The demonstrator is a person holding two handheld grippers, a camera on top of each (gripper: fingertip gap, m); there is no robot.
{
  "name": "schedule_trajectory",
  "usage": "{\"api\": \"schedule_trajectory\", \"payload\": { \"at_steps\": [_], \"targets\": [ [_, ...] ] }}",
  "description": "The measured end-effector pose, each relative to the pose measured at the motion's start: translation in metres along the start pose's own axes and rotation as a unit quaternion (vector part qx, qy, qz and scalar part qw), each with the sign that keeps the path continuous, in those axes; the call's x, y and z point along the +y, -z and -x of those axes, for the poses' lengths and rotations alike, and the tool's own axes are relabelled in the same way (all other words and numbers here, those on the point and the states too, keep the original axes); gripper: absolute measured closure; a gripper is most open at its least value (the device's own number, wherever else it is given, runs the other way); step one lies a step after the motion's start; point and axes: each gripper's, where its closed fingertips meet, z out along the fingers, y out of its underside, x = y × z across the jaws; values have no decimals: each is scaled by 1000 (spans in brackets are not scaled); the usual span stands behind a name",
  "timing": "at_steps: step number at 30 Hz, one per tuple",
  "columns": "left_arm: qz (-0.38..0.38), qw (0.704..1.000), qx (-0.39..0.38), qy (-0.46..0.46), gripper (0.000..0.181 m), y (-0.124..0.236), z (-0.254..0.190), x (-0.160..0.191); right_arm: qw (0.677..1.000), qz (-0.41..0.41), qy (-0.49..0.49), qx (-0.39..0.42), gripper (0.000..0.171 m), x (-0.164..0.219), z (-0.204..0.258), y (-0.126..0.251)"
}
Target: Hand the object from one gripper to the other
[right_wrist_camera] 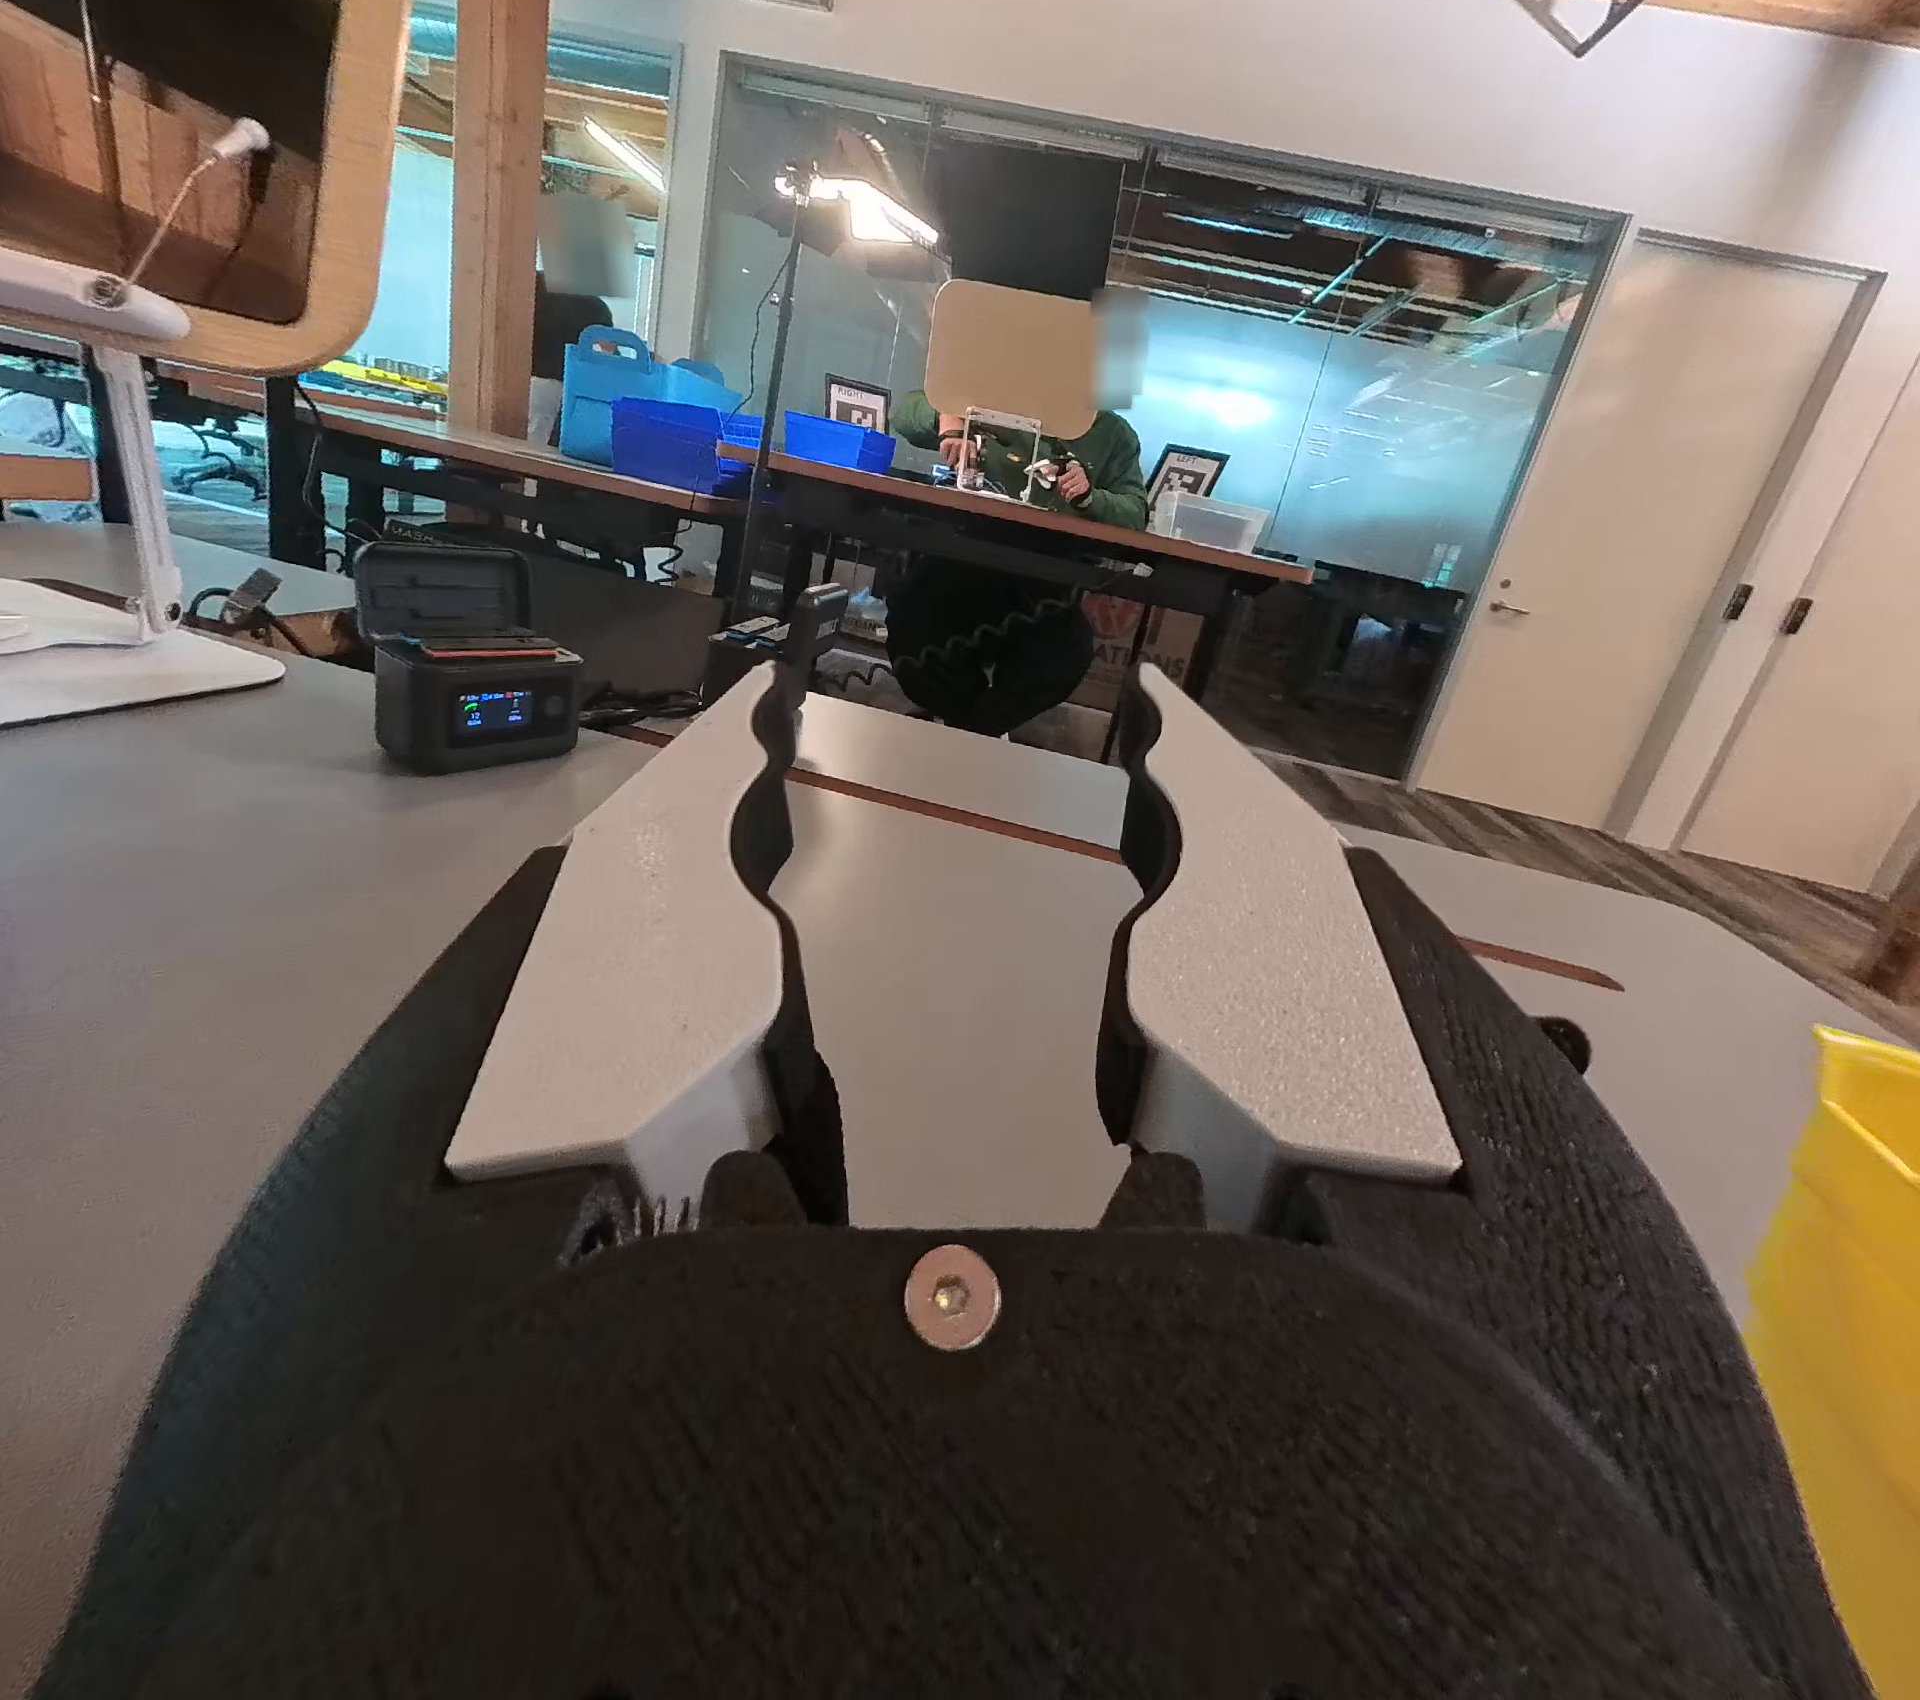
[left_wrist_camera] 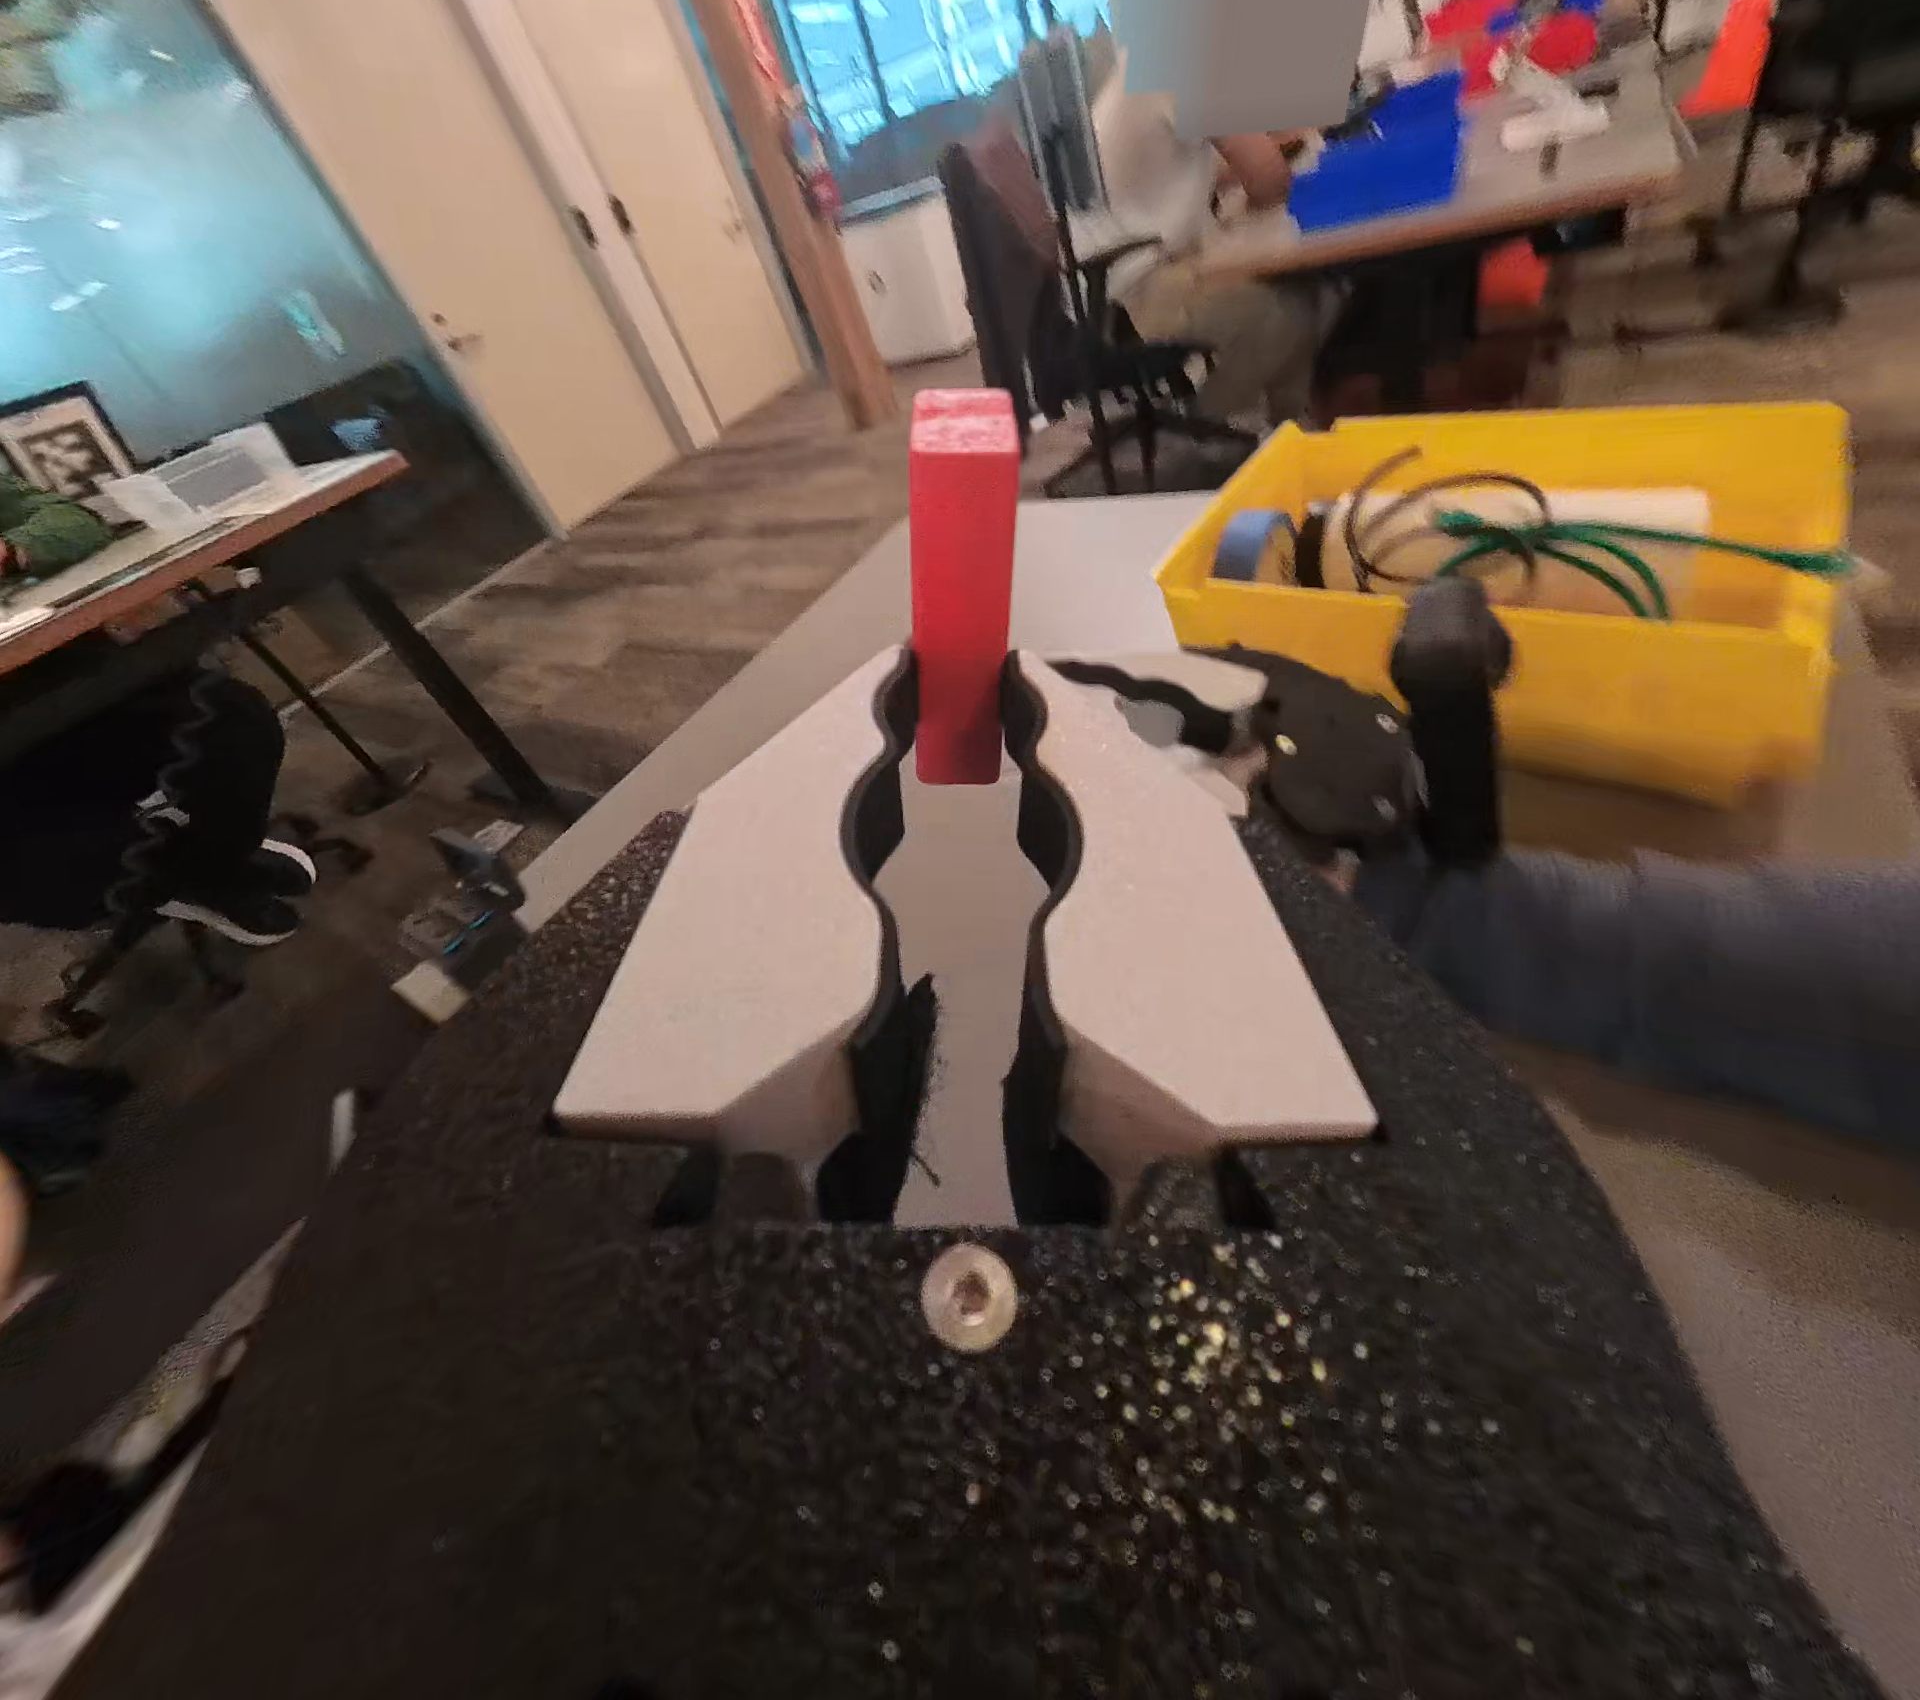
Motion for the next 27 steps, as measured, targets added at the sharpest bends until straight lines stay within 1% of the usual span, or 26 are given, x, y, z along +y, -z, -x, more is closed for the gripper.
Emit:
{"api": "schedule_trajectory", "payload": {
  "at_steps": [2, 4, 5, 6, 8, 9, 11, 12, 14, 16, 17, 19, 20, 21, 22, 24, 27],
  "targets": [
    [-24, 998, -46, 29, 167, -35, 3, 27, 1000, 0, 7, -2, 110, -1, -2, 3],
    [-52, 991, -115, 45, 167, -59, 16, 62, 1000, -11, 4, -17, 111, -4, -6, 6],
    [-65, 988, -132, 56, 167, -69, 19, 81, 1000, -18, -19, -15, 114, -5, -13, 7],
    [-87, 985, -126, 75, 167, -78, 15, 95, 998, -22, -50, -15, 114, -5, -20, 8],
    [-155, 979, -44, 125, 168, -89, -7, 108, 995, -25, -98, -26, 113, -5, -26, 8],
    [-169, 977, -12, 133, 168, -92, -14, 113, 994, -27, -105, -31, 113, -5, -25, 8],
    [-156, 974, 71, 146, 168, -99, -24, 119, 994, -25, -96, -52, 113, -5, -16, 6],
    [-150, 973, 99, 144, 168, -98, -27, 122, 993, -23, -90, -69, 113, -4, -9, 6],
    [-141, 969, 136, 152, 168, -95, -30, 135, 990, -26, -93, -105, 118, -7, 2, 7],
    [-165, 953, 180, 180, 168, -87, -33, 128, 979, -44, -118, -158, 125, -13, 12, 12],
    [-164, 949, 197, 181, 168, -86, -36, 130, 969, -39, -138, -200, 126, -13, 20, 15],
    [-146, 932, 264, 202, 168, -86, -47, 133, 938, -15, -180, -295, 127, -11, 40, 26],
    [-138, 925, 283, 211, 168, -86, -50, 133, 922, -5, -198, -333, 129, -11, 46, 33],
    [-137, 920, 297, 216, 168, -85, -52, 133, 905, 3, -217, -366, 136, -12, 49, 41],
    [-133, 916, 308, 222, 168, -84, -54, 134, 887, 16, -233, -398, 135, -12, 53, 50],
    [-111, 911, 328, 223, 168, -85, -59, 137, 859, 48, -251, -443, 135, -9, 56, 63],
    [-66, 912, 361, 185, 168, -87, -79, 146, 835, 78, -258, -480, 135, -8, 64, 74]
  ]
}}
